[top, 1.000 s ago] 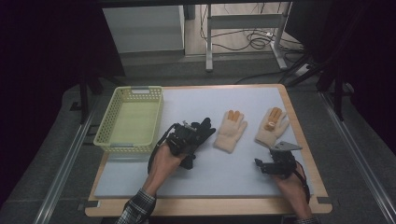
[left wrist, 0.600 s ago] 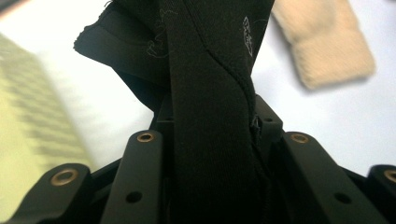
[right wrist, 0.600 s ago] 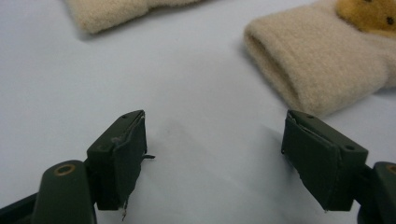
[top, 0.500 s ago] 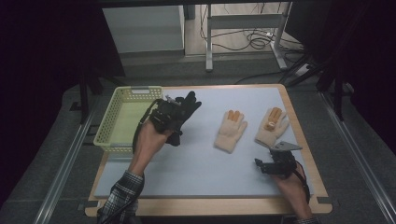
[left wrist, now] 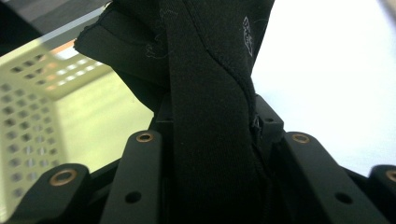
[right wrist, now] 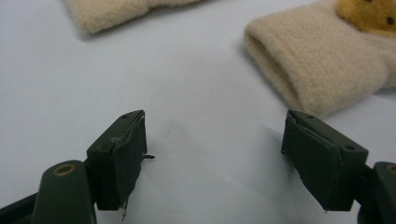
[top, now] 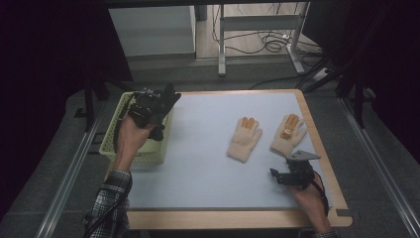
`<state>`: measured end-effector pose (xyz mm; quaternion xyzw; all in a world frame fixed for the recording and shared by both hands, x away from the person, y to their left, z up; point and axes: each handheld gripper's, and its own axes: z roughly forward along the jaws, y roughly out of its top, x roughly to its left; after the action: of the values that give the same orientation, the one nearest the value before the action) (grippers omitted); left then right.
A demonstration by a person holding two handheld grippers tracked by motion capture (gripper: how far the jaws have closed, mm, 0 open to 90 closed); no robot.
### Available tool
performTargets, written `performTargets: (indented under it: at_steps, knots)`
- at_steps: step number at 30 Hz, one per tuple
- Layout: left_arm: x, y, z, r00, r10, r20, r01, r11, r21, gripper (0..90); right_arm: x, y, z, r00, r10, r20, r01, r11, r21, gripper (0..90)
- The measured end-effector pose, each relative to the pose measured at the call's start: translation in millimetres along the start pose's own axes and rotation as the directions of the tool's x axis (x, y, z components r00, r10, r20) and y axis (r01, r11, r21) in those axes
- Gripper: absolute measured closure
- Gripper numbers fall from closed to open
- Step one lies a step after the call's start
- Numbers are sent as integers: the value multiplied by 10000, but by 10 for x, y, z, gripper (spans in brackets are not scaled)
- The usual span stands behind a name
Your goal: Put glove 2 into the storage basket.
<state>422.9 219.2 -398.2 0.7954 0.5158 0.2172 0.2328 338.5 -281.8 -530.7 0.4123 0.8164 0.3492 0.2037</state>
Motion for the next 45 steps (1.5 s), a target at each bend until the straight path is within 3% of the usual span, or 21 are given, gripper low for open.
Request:
performTargets:
  at_steps: [5, 12, 17, 27, 32, 35, 36, 37, 39, 42, 45]
  knots:
    - [277, -95, 49, 9987, -100, -492, 109, 9998, 171, 640, 0, 0, 0, 10000, -3, 2, 3, 10000, 1, 217]
    - [608, -240, 185, 9959, -378, -822, 422, 9978, 516, 635, 0, 0, 0, 10000, -7, 0, 7, 10000, 0, 217]
    - [806, -347, 372, 9940, -553, -941, 640, 9937, 917, 628, -1, 0, 0, 10000, -10, -1, 10, 10000, -4, 217]
    - [908, -428, 772, 9936, -771, -821, 903, 9810, 1719, 618, 0, 0, 1, 10000, -9, -3, 9, 10000, -7, 217]
    - [934, -449, 979, 9915, -933, -903, 1132, 9619, 2487, 596, -1, 0, 1, 10000, -17, 0, 17, 10000, -10, 217]
    - [966, -470, 1057, 9884, -1054, -1091, 1323, 9508, 2803, 519, 0, 0, 1, 10000, -13, -2, 13, 10000, -9, 217]
    - [975, -475, 1072, 9873, -1105, -1144, 1395, 9474, 2882, 374, -1, 0, 1, 10000, -7, -6, 7, 10000, -9, 216]
    - [981, -479, 1085, 9858, -1153, -1217, 1471, 9432, 2978, 374, -1, 0, 1, 10000, -7, -6, 7, 10000, -9, 216]
    - [989, -480, 1080, 9841, -1332, -1171, 1634, 9377, 3067, 243, -1, 0, 1, 10000, -10, -8, 10, 10000, -7, 216]
    - [982, -462, 985, 9808, -1452, -1302, 1766, 9445, 2772, 113, -1, 0, 1, 10000, -14, -7, 14, 10000, -7, 216]
    - [1014, -448, 829, 9788, -1862, -852, 2010, 9530, 2268, 49, 0, 0, 1, 10000, -16, -5, 16, 10000, -7, 216]
